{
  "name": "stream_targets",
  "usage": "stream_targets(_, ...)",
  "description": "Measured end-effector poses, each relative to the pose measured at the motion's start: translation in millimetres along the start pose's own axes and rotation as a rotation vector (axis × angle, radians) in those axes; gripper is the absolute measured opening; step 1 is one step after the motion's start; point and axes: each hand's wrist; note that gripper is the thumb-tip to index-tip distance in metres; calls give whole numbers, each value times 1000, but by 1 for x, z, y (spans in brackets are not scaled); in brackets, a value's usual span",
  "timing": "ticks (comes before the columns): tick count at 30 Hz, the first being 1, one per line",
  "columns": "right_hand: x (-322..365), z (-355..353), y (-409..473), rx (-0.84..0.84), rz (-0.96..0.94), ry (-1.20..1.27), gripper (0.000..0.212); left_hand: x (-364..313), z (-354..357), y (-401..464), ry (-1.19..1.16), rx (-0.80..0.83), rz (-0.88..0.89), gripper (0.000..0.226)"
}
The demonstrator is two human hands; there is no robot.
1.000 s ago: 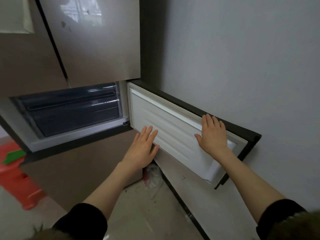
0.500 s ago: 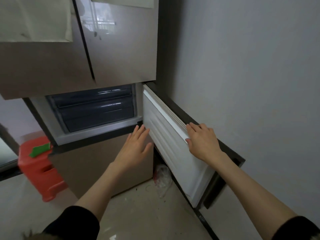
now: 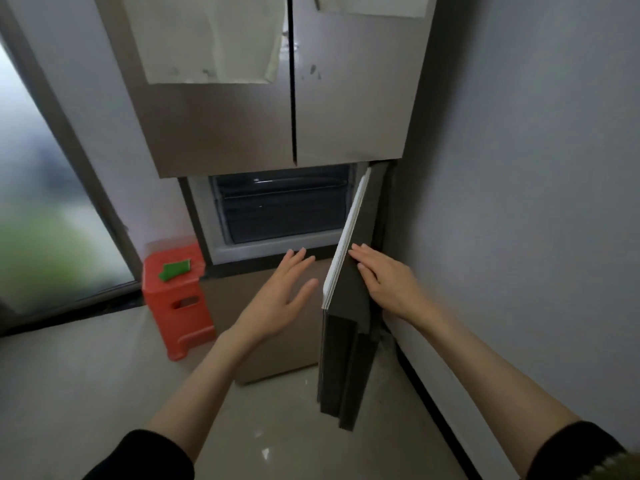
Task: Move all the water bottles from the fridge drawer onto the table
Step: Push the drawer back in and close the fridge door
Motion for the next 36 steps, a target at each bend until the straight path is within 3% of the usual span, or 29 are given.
stream_targets(5,48,38,27,68,-102,67,47,14,-38,-23,-74,-36,-3,49)
stream_targets(12,91,74,84,61,-254,-33,53,73,-71,-29,267,-4,-50,70)
stream_targets(15,104,88,109,38,-326,-85,58,101,-89,-20,381,17,-108,68)
stream_targets(24,147,125,206,-196,-577,-251,62,181,-123,6,570,-135,-214,59)
stream_targets(30,164,131,260,-332,-583,-398,61,229,-138,36,767,-152,-232,46)
stream_targets(36,179,128,301,-501,-583,-520,94,269,-153,60,958,-142,-125,45)
Point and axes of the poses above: each hand's wrist, its own y-axis towards the middle knuckle, its own z-axis out of the palm, x = y × z, and after that the axes turned 15 degrees about z, right-handed
